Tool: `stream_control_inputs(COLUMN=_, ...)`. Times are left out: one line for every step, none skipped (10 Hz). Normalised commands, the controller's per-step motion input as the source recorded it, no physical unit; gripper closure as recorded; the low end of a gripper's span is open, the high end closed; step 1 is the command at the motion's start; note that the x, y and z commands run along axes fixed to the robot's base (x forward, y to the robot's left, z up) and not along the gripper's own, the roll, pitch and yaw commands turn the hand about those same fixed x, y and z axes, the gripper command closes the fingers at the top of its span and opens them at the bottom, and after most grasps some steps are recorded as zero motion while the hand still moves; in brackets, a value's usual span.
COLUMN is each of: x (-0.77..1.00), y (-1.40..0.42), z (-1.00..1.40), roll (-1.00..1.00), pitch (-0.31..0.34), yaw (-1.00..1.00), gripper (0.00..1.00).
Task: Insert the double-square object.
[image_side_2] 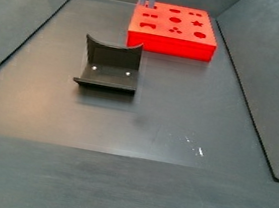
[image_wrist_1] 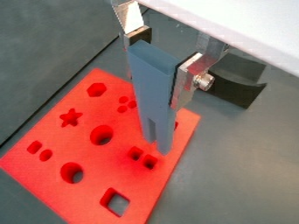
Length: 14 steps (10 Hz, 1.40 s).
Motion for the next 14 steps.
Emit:
stream_control_inputs(x=0.0, y=-0.4, z=-0.27, roll=0.0, pitch=-0.094, yaw=0.71, gripper=1.0)
stream_control_inputs(x=-0.02, y=-0.29, z=0.0, roll=0.08, pitch=-0.036, yaw=0.18, gripper=1.0)
stream_control_inputs(x=0.0, y=-0.02, z=0.0, roll=0.0, pitch=0.0, yaw=0.0, gripper=1.0)
stream_control_inputs(x=0.0, y=0.0, z=-0.13, roll=-0.01, pitch=-0.019, yaw=0.21, gripper=1.0)
stream_control_inputs(x=0.0, y=0.02, z=-0.29, roll=-0.06, pitch=-0.074, yaw=0.47, gripper=1.0)
stream_control_inputs(x=0.0, y=0.01, z=-0.25, roll=-0.03, pitch=-0.08, yaw=0.55, gripper=1.0)
stream_control_inputs(x=0.0, y=0.0, z=-0.02, roll=0.0, pitch=0.0, yaw=0.0, gripper=1.0)
stream_control_inputs(x=-0.12, y=0.05, z=-0.1, roll=0.07, pitch=0.0, yaw=0.0, gripper=1.0)
stream_control_inputs(x=-0.09, y=0.0, z=-0.02, roll=0.02, pitch=0.0, yaw=0.0, gripper=1.0)
stream_control_inputs(x=0.0, y=0.03, z=0.0, roll=0.0, pitch=0.0, yaw=0.0, gripper=1.0)
stream_control_inputs(x=0.0, y=0.07, z=-0.02, roll=0.03, pitch=0.0, yaw=0.0, gripper=1.0)
stream_control_inputs(x=0.0, y=0.03, z=-0.04, roll=0.02, pitch=0.0, yaw=0.0, gripper=1.0)
stream_control_inputs(x=0.0, y=0.0, z=-0.01, roll=0.01, pitch=0.0, yaw=0.0, gripper=1.0)
stream_control_inputs(x=0.0, y=0.0, z=-0.19, roll=0.1, pitch=0.0, yaw=0.0, gripper=1.0)
